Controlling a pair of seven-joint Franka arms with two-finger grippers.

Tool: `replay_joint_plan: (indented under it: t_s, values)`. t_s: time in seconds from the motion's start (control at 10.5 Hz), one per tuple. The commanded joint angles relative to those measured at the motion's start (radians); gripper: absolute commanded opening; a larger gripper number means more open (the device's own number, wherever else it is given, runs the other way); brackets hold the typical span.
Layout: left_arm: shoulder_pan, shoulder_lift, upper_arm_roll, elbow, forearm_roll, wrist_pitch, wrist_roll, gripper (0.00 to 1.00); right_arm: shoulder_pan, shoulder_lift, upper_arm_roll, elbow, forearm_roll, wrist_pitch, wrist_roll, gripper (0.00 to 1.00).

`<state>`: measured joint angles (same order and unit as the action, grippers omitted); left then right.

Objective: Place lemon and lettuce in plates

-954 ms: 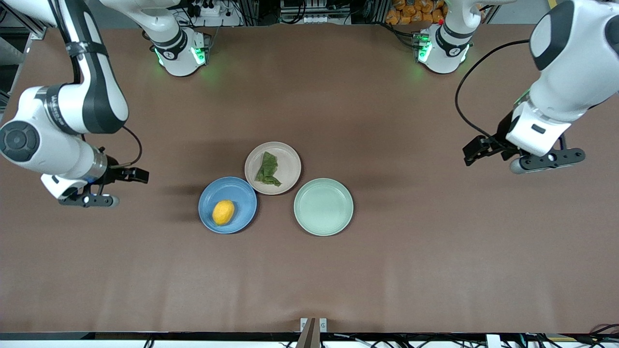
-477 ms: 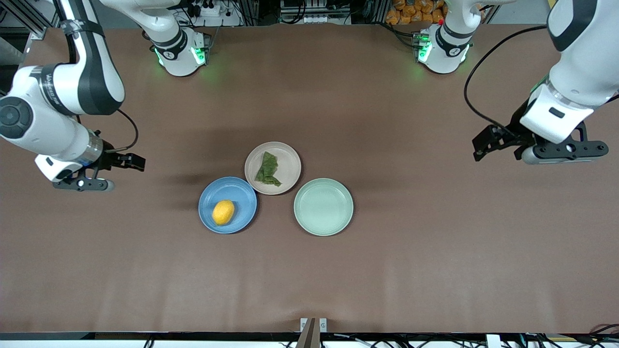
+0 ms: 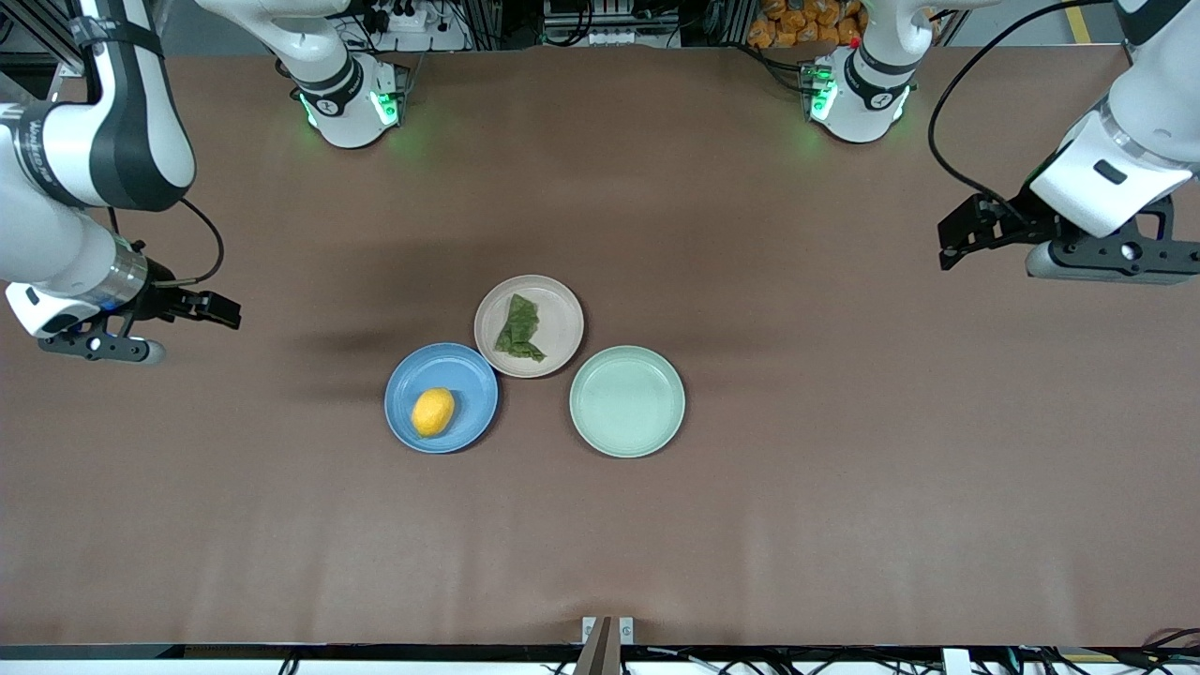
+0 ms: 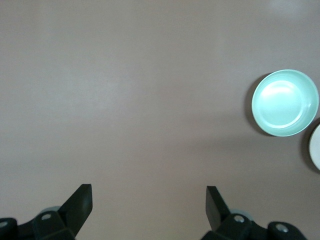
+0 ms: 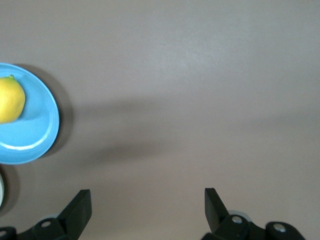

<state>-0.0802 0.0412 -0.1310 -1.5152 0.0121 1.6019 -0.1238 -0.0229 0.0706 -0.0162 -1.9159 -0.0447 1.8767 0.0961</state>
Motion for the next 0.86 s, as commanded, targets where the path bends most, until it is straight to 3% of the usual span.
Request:
replay_joint_plan:
  t_s: [0.0, 0.19, 0.38, 0.67, 0.76]
  values:
    - [-0.004, 0.0, 0.001, 0.056, 0.029, -0.072, 0.035, 1.0, -0.012, -0.014, 0.01, 0.143, -0.015, -0.192, 0.01, 1.0]
    - [-0.003, 0.006, -0.015, 0.061, 0.023, -0.086, 0.035, 1.0, -0.025, 0.001, 0.01, 0.248, -0.012, -0.281, 0.008, 1.0]
    - [-0.004, 0.005, -0.019, 0.061, 0.017, -0.086, 0.024, 1.0, -0.025, 0.001, 0.012, 0.285, -0.007, -0.28, -0.004, 1.0]
    - [-0.001, 0.005, -0.018, 0.079, 0.016, -0.086, 0.026, 1.0, -0.016, -0.006, 0.019, 0.349, -0.013, -0.33, 0.176, 1.0]
    - [0.007, 0.003, -0.016, 0.082, 0.017, -0.086, 0.033, 1.0, -0.012, -0.006, 0.025, 0.359, 0.005, -0.375, 0.151, 1.0]
